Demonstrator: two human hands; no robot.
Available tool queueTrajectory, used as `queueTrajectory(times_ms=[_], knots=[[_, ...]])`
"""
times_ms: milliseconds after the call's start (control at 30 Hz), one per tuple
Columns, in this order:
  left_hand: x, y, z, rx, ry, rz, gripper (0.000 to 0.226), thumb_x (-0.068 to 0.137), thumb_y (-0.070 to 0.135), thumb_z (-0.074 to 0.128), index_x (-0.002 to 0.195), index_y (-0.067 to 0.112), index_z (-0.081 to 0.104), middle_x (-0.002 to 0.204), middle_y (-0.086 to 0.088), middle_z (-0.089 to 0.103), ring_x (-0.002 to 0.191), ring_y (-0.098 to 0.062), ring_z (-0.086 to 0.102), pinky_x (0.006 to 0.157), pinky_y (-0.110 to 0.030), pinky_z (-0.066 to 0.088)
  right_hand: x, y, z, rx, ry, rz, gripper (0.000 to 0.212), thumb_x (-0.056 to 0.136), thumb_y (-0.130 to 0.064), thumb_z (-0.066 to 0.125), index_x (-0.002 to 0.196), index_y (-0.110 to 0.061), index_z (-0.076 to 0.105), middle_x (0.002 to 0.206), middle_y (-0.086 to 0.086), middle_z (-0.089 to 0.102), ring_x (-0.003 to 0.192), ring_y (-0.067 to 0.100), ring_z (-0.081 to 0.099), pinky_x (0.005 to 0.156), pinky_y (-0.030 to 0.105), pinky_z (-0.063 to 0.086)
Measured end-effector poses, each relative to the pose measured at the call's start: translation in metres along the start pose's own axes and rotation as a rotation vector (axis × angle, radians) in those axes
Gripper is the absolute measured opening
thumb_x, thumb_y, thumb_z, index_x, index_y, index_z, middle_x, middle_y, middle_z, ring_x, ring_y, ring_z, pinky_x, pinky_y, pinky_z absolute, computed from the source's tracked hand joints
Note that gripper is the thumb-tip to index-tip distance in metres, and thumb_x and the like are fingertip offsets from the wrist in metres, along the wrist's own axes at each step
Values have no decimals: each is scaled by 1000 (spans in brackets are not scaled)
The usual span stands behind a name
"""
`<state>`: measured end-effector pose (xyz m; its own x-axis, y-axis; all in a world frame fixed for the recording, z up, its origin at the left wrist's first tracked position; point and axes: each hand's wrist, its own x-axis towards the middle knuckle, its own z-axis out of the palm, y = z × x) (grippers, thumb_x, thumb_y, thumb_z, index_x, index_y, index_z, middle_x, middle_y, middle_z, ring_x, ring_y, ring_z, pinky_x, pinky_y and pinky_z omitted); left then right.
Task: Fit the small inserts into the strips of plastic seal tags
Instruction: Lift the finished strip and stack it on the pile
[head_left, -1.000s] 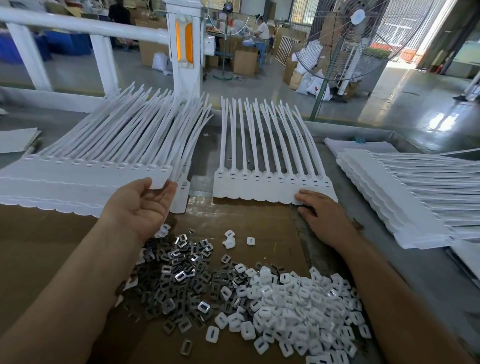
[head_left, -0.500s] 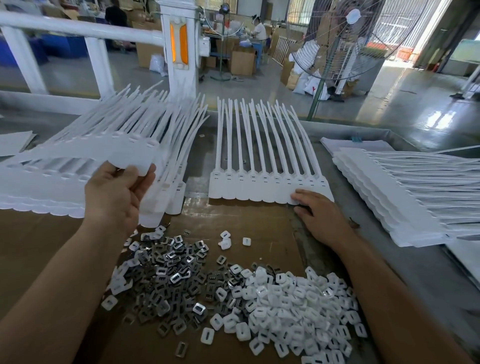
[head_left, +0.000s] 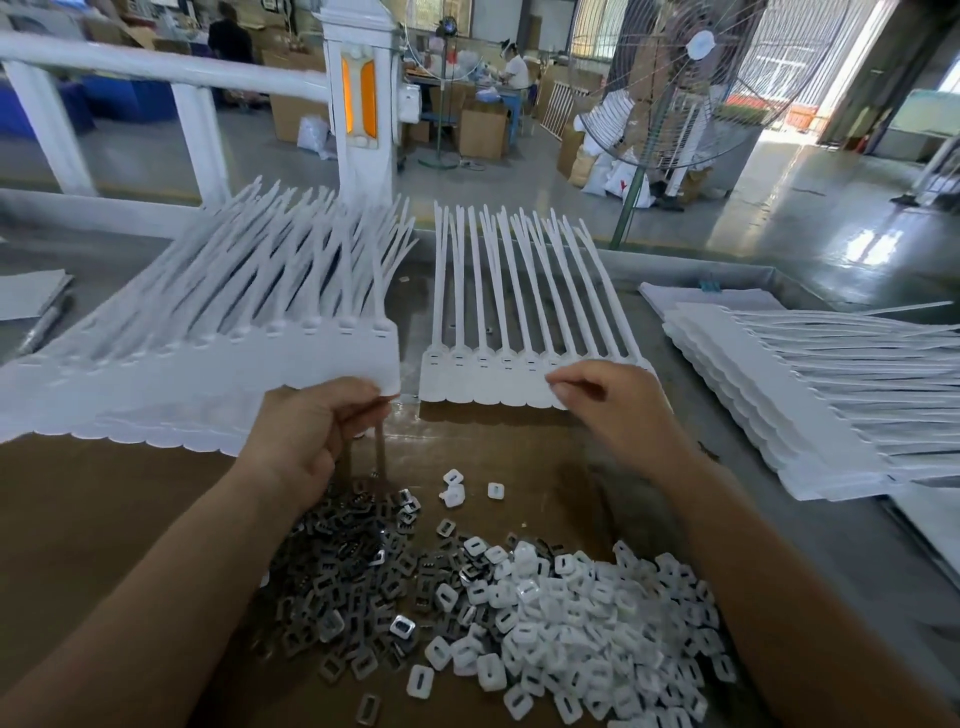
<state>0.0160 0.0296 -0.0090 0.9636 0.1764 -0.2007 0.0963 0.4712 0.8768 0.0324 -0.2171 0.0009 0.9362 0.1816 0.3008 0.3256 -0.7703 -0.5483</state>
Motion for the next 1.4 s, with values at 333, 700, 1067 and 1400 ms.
queueTrajectory(times_ms=[333, 700, 1067, 1400], knots=[[-30, -14, 17, 228, -351, -97, 34, 62, 19, 66, 90, 0, 67, 81, -14, 71, 64, -18, 67, 51, -22, 50, 2, -74, 35, 683, -223, 263, 14, 86, -23, 64, 80, -11, 64, 81, 2, 71, 75, 11, 67, 69, 21, 56], [-15, -3, 13, -147, 28, 9, 18, 80, 12, 61, 92, -1, 55, 45, -3, 56, 37, -11, 52, 34, -14, 38, -13, 2, -25, 605, -15, 273, 12, 93, -16, 51, 97, -25, 58, 80, -11, 70, 56, 2, 62, 51, 12, 46], [-6, -27, 13, 734, 23, 478, 29, 86, 5, 56, 102, 28, 54, 59, 11, 66, 50, -3, 62, 42, -12, 45, -22, 62, -30, 460, 225, 484, 10, 91, -18, 56, 98, -25, 59, 97, -7, 67, 81, 14, 66, 74, 33, 54], [4, -38, 11, 1235, -1, 663, 36, 89, 14, 52, 125, 16, 48, 69, 0, 59, 63, -9, 49, 55, -15, 31, -31, 67, -29, 109, 165, 514, 5, 88, -21, 60, 91, -17, 61, 84, -1, 63, 72, 8, 56, 60, 22, 38]])
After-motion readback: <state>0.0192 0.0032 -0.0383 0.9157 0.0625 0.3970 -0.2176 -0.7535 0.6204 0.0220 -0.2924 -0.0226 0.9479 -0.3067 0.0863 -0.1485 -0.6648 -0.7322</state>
